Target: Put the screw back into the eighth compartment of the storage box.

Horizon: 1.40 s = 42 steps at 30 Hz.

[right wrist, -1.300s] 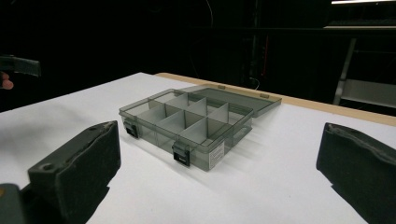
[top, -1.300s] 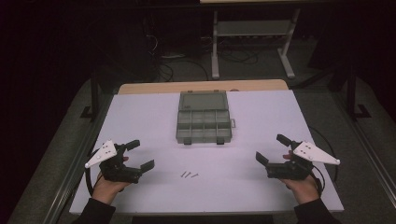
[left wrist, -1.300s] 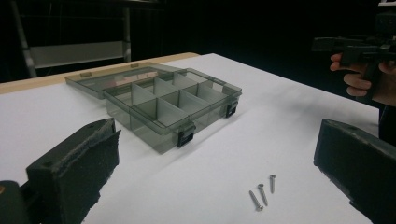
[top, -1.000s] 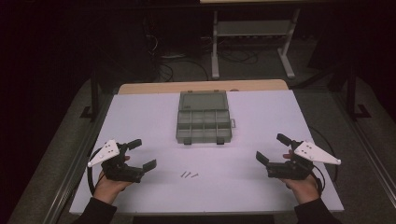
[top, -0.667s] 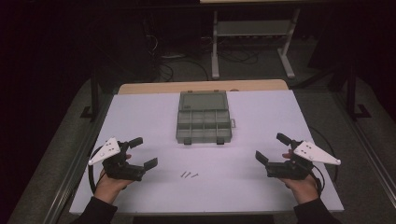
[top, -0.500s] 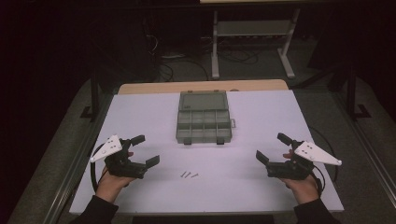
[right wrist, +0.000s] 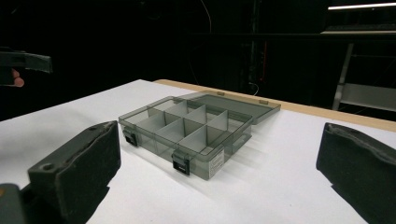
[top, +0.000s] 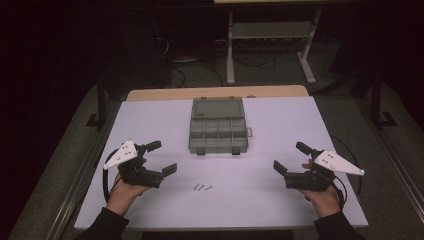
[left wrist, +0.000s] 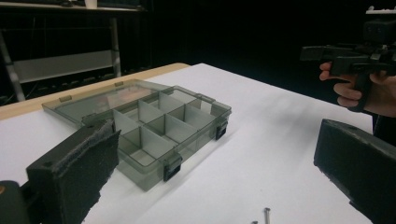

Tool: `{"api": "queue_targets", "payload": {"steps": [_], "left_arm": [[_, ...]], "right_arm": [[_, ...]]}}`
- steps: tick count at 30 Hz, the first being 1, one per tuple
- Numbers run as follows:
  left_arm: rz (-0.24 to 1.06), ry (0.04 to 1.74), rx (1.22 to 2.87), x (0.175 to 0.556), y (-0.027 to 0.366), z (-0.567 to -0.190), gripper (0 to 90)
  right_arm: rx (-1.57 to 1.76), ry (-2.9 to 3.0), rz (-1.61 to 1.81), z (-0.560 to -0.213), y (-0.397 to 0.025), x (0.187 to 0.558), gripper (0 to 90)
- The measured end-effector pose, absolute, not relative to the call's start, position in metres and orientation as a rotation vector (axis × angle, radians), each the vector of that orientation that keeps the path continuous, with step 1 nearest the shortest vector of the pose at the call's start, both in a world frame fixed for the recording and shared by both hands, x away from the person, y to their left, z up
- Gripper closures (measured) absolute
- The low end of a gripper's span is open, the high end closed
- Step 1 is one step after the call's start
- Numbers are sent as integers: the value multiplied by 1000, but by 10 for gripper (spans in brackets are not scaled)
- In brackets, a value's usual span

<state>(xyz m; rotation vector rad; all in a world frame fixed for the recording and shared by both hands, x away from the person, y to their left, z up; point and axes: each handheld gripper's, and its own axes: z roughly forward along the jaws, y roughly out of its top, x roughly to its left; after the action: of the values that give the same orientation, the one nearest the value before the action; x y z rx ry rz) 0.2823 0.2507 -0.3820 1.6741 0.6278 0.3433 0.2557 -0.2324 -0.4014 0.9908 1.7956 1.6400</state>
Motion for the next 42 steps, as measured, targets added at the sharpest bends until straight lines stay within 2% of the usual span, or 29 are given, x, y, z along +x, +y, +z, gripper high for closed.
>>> {"api": "queue_targets", "payload": {"steps": [12, 42], "left_arm": [[312, 620, 1648, 290, 240, -377, 0], [284, 564, 1704, 312, 195, -368, 0]], "right_arm": [[990, 1796, 1651, -401, -232, 256, 0], [975, 1798, 1659, -401, -229, 256, 0]]}}
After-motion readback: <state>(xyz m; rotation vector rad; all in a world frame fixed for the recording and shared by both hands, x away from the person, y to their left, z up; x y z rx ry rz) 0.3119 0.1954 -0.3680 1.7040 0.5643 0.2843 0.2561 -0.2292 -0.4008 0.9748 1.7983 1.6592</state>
